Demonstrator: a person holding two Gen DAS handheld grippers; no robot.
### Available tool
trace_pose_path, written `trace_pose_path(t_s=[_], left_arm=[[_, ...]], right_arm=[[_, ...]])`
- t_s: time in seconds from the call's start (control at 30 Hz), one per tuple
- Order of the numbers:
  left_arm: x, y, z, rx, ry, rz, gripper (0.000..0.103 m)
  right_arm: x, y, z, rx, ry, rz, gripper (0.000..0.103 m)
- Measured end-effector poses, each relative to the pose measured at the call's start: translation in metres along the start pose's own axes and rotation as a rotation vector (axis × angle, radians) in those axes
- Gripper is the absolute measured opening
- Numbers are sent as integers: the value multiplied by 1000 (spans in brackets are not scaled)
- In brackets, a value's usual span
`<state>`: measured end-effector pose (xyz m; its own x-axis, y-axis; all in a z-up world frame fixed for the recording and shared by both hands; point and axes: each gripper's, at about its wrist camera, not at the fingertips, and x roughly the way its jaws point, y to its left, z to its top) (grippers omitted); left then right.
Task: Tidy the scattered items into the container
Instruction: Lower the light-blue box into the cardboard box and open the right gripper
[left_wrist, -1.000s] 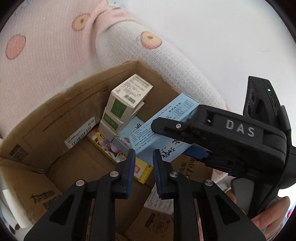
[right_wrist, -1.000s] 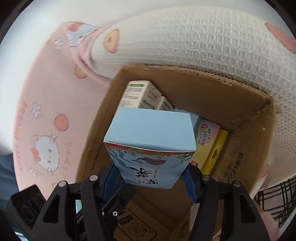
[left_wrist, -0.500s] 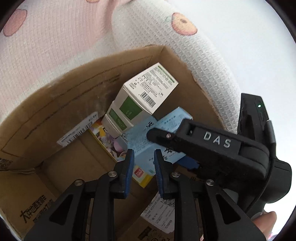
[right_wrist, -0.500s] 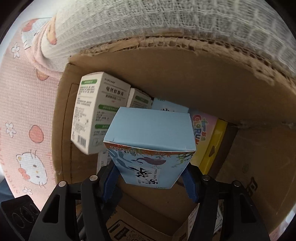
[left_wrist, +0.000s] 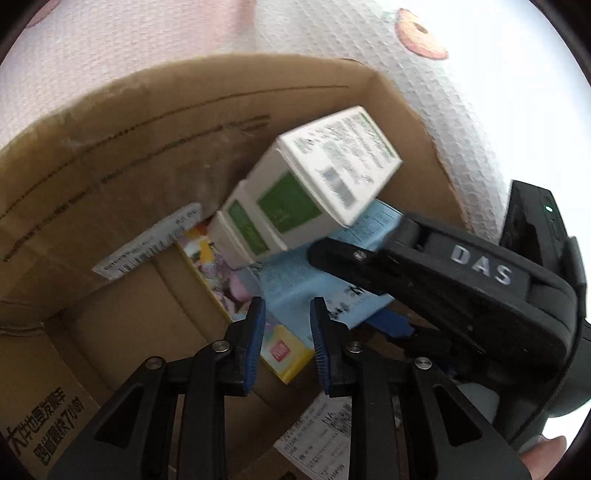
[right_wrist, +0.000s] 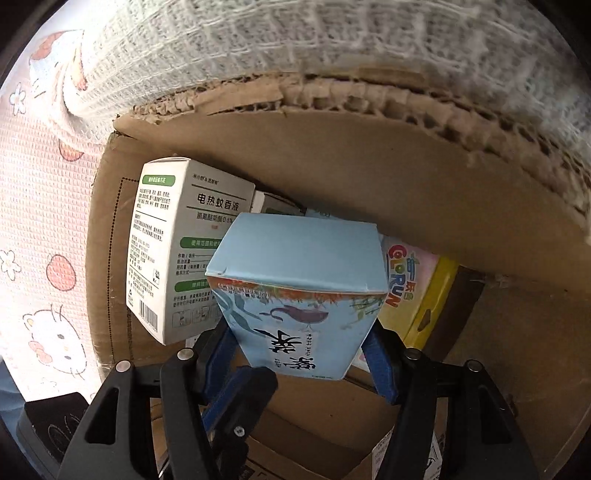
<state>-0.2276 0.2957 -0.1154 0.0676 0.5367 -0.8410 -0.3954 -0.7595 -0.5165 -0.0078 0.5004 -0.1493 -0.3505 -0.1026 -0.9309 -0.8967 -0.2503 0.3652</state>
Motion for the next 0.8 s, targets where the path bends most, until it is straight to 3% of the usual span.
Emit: trace_pose_path(t_s=[0.27,0.47,0.5,0.57,0.63,0.8], left_arm=[[6,24,-1,-95,19,-82,32],[8,37,-3,-149,28,-131,32],[8,37,-3,-148,26,-130,32],[6,37,-5,-141,19,-144,32],[6,37,-7,-141,18,-156,32],[8,35,-11,-119,35,-195,27]], right_arm=[[-7,-9,-6,-21,9,12,63],[-46,-14,-18,-96,-129,9,62],[-53,-14,-21,-120,-160,1,59],[-63,-13,-24,-169,-201,-22,33],[-65,-14,-26,-203,-222,-45,29],[-43,-23,-29,-217,-164,-76,25]])
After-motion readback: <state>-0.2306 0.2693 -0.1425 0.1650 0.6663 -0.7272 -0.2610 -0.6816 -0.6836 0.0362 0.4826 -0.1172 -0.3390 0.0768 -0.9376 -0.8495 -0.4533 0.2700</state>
